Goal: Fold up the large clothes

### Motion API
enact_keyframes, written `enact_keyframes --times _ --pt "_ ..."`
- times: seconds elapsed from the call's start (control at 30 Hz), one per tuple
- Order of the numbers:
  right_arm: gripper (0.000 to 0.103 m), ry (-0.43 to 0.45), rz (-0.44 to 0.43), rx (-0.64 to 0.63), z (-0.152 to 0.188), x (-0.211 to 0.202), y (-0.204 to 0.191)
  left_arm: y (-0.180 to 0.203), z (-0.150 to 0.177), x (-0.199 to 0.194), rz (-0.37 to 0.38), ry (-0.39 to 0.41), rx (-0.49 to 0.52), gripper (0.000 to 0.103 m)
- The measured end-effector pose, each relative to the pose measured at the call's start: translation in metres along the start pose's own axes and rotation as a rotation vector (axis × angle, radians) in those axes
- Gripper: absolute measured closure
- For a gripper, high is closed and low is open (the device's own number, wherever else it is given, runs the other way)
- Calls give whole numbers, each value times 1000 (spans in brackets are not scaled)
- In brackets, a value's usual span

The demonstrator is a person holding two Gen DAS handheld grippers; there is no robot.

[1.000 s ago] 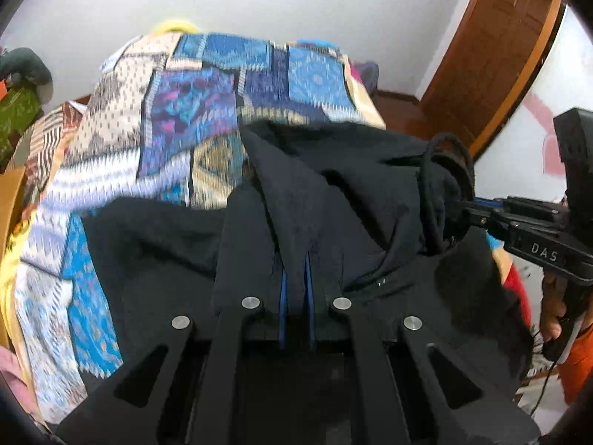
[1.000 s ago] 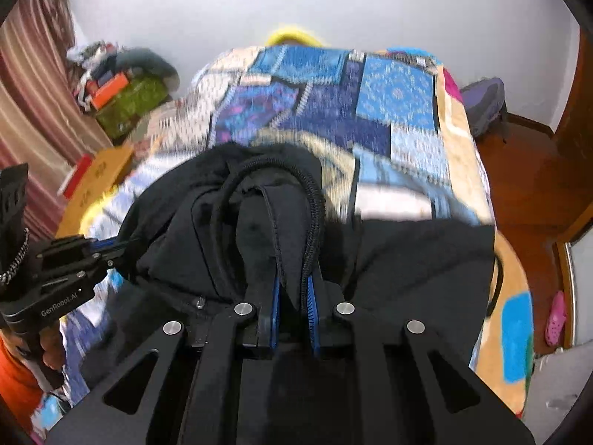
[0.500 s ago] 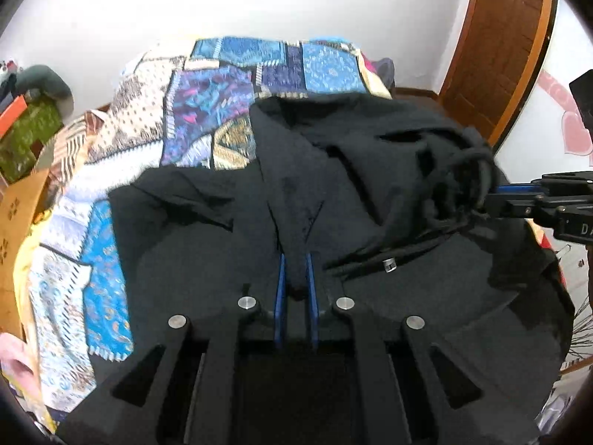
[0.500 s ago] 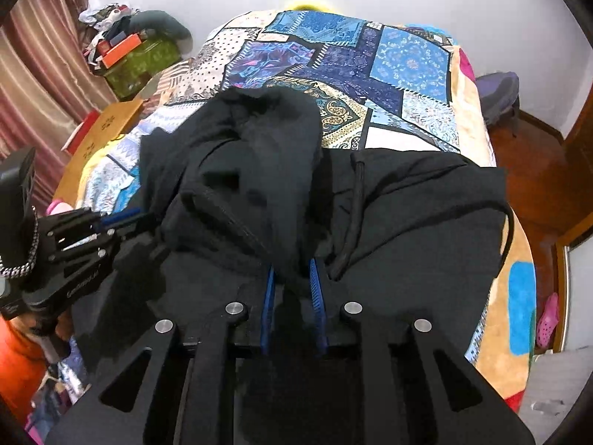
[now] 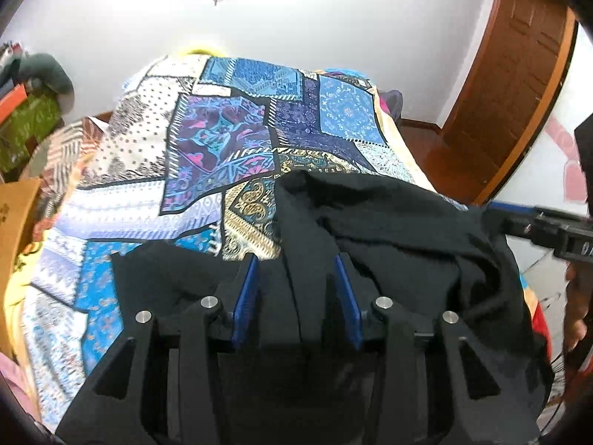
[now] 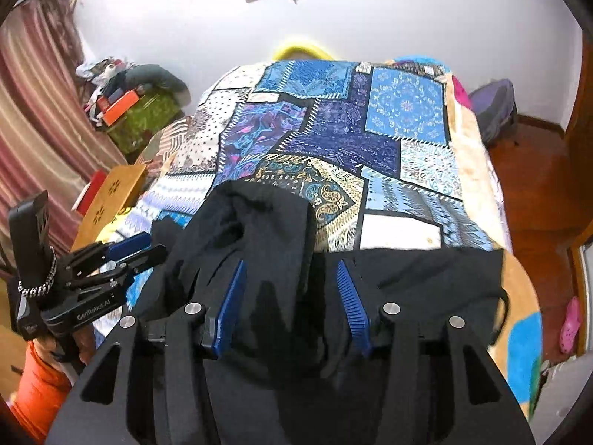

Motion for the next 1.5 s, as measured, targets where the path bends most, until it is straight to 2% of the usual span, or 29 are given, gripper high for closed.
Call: enact_keyframes --times 0.2,0.4,0.43,0.47,0.5,0.57,0.67,0.83,0.97,1.13,1.37,1.43,1.5 --pt "56 -87 -53 56 -14 43 14 -4 -16 40 66 -55 -47 62" --pt "56 -139 -150 113 -18 68 23 0 -18 63 153 -96 -82 62" --pt "56 -144 -155 117 -18 70 24 0 -18 64 156 -97 -85 63" --pt "57 -146 -156 116 -18 71 24 1 -17 64 155 -90 -82 68" --pt "60 -142 -157 111 -18 70 23 2 -16 62 157 -88 -71 78" --pt "81 -139 -161 90 -18 67 19 5 -15 57 188 -91 -62 89" --pt "87 -116 -137 59 -16 58 10 8 -11 41 195 -75 -57 92" --pt "91 -52 -107 2 -8 28 -11 15 1 2 206 -47 -34 93" --pt "92 -7 -58 -78 10 -1 -34 24 22 -32 204 -25 -2 93" --pt "92 17 -33 -121 37 -26 -49 36 56 -59 191 -36 36 93" --pt "92 5 -20 -146 77 -37 -60 41 111 -77 110 -61 72 93" --pt "92 -2 -17 -148 88 -36 -62 37 127 -82 96 -67 69 87" --pt "92 -18 -13 -152 99 -34 -63 30 141 -88 72 -66 60 77"
Point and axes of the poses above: each gripper's, at about its wrist camera, not at the fingertips, and x roughly the way its jaws point, y to its right, z to its underside, the point moved 6 cm from there along x, roughly the way its jaws point, and after that the axes turned 12 degrees about -y, right-handed, at the moved point
